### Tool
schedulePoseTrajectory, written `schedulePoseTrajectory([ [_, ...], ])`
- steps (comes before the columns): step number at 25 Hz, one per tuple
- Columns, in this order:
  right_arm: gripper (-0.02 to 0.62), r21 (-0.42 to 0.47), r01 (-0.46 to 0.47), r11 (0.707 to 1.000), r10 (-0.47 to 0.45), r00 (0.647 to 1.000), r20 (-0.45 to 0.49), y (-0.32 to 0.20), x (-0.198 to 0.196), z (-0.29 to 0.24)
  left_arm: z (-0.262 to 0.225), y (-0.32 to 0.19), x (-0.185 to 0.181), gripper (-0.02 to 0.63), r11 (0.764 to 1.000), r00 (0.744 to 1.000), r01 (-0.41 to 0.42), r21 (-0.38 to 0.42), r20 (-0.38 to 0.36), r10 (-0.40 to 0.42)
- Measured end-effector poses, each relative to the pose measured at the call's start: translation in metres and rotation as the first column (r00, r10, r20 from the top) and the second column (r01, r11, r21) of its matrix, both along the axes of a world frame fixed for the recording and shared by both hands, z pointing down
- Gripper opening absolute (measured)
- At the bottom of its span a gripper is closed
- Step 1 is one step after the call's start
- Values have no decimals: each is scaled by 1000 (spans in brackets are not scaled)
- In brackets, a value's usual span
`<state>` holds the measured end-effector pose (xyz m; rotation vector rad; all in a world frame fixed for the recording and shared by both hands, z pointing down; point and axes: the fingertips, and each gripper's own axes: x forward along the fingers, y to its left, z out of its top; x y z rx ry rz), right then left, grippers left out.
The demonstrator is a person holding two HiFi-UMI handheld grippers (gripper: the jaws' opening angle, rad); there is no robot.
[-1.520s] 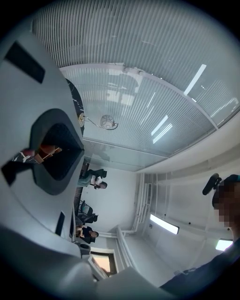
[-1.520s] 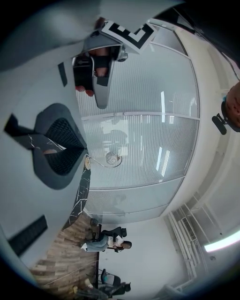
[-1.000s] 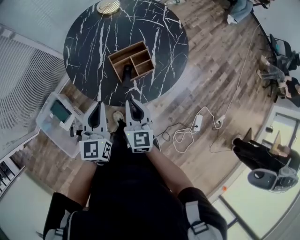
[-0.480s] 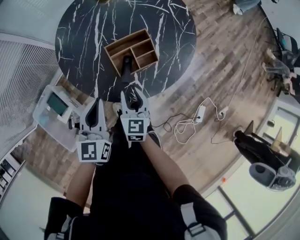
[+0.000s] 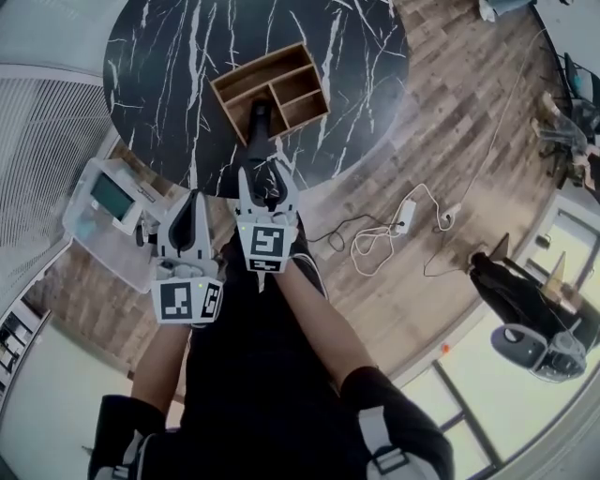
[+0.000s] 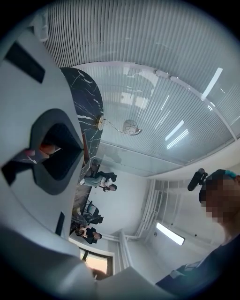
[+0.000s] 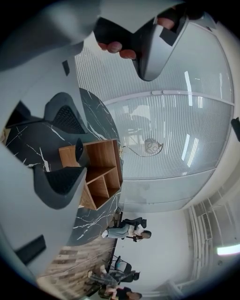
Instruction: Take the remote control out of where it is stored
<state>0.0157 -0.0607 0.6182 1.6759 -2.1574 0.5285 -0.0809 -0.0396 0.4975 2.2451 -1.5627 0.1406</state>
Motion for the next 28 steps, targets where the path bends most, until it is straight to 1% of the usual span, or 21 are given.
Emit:
schedulePoseTrajectory([
  [5,210,-8,-12,1000,12,1000,-8,-4,-1,9,11,-7,-3,8,1000,1000,2,-10,-2,-2],
  [13,213,-12,-31,999,31,999,-24,-11,-1,21,26,-16,-7,8,999,1000,14,-37,-8,-14],
  [20,215,-28,-24,999,24,999,-25,-16,-2,28,32,-25,-5,8,999,1000,16,-45,-10,-17],
  [28,213,-25,-29,999,28,999,-31,-19,2,29,38,-28,-4,8,998,1000,25,-65,-9,-26],
])
